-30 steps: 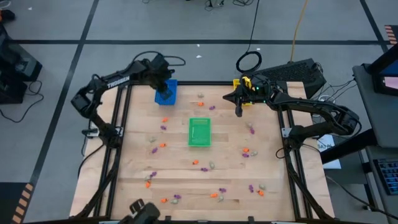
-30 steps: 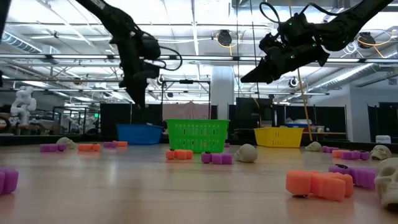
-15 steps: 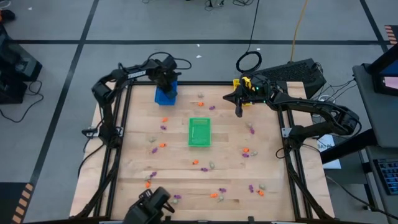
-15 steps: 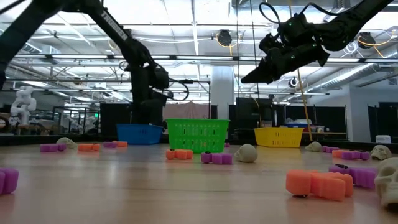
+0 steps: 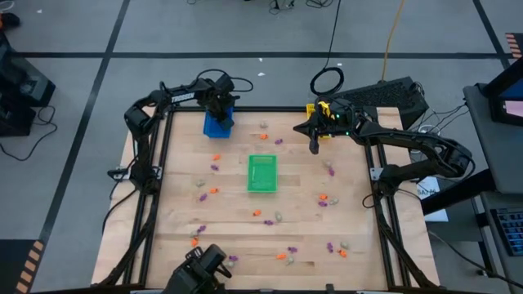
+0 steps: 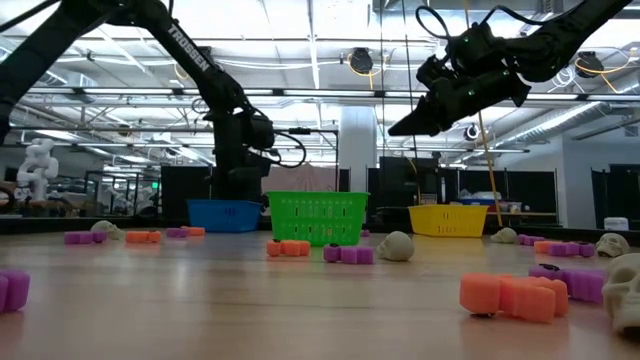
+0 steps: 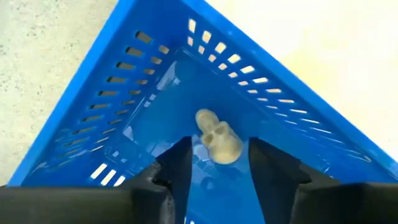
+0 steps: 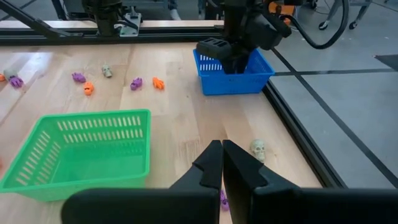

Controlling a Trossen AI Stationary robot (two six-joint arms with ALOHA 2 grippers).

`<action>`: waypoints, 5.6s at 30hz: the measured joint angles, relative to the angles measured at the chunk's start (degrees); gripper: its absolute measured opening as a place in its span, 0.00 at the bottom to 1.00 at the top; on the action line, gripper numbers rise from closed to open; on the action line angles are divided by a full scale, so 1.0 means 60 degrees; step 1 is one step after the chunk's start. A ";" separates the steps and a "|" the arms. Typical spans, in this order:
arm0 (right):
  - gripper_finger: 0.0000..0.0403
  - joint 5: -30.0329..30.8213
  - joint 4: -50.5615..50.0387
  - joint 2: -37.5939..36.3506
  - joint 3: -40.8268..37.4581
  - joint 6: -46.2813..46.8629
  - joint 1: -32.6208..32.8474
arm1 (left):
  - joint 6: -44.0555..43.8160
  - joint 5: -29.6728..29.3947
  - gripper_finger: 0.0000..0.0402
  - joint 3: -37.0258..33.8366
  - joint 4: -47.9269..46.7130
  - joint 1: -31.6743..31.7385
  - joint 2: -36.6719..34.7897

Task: Sort Halloween decoration
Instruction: Put the purple skeleton toy into the green bin

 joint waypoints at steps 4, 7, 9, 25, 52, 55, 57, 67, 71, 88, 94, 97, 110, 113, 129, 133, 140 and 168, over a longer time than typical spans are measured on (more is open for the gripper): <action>0.00 0.0004 0.0001 0.0000 0.0000 -0.0012 0.0000 | 0.0006 -0.0592 0.40 0.0000 -0.0014 -0.0004 -0.0236; 0.00 0.0004 0.0001 0.0000 0.0000 -0.0018 0.0000 | 0.0002 -0.0783 0.37 0.0000 -0.0061 0.0000 -0.0631; 0.00 0.0004 0.0001 0.0000 0.0000 -0.0018 0.0000 | -0.0002 -0.0792 0.33 0.0000 -0.0163 -0.0054 -0.1077; 0.00 0.0007 -0.0363 0.0000 0.0000 -0.0171 0.0000 | -0.2034 -0.0703 0.02 -0.1882 -0.1072 -0.4152 -0.4419; 0.00 0.0011 -0.0424 0.0197 0.0004 -0.0211 -0.0001 | -1.0531 -0.0592 0.04 -0.3989 -0.2350 -1.0638 -0.4893; 0.00 0.0011 -0.0418 0.0197 0.0004 -0.0211 0.0000 | -1.0575 -0.1058 0.09 -0.3989 -0.2368 -1.0856 -0.4893; 0.00 0.0011 -0.0421 0.0197 0.0004 -0.0211 -0.0004 | -1.0702 -0.1289 0.15 -0.3989 -0.2417 -1.0899 -0.4893; 0.00 0.0011 -0.0416 0.0197 0.0004 -0.0248 -0.0002 | -1.0784 -0.1161 0.39 -0.5480 -0.1441 -1.0646 -0.4893; 0.00 0.0010 -0.0384 0.0197 0.0004 -0.0248 -0.0001 | -1.0712 -0.1043 0.40 -0.6147 -0.0712 -1.0480 -0.4893; 0.00 0.0007 -0.0345 0.0197 0.0004 -0.0248 -0.0004 | -0.9816 -0.0497 0.25 -0.7165 0.0657 -1.0007 -0.4926; 0.00 0.0007 -0.0344 0.0197 0.0004 -0.0248 -0.0004 | -0.8810 -0.0518 0.04 -0.7109 0.0593 -1.0003 -0.4926; 0.00 0.0008 -0.0345 0.0197 0.0004 -0.0249 -0.0004 | -0.8516 -0.0442 0.02 -0.6973 0.0527 -1.0000 -0.5037; 0.00 0.0007 -0.0298 0.0197 0.0004 -0.0211 -0.0004 | -0.8004 -0.0286 0.03 -0.6026 0.1746 -0.9724 -0.5578; 0.00 0.0007 -0.0298 0.0197 0.0004 -0.0208 -0.0003 | -0.7742 -0.0206 0.03 -0.5775 0.2516 -0.9531 -0.5585; 0.00 0.0004 -0.0304 0.0197 0.0004 -0.0182 0.0000 | -0.5666 0.0680 0.03 -0.4220 0.4681 -0.7009 -0.4162; 0.00 0.0000 -0.0321 0.0197 0.0004 -0.0179 0.0000 | -0.4851 0.1025 0.03 -0.3341 0.4523 -0.6611 -0.3220; 0.00 0.0000 -0.0349 0.0197 0.0004 -0.0198 0.0000 | -0.3790 0.0998 0.03 -0.1724 0.3050 -0.6466 -0.1752; 0.00 0.0004 -0.0352 0.0197 0.0004 -0.0215 0.0000 | -0.2702 0.0071 0.11 -0.0527 0.1496 -0.6695 -0.0456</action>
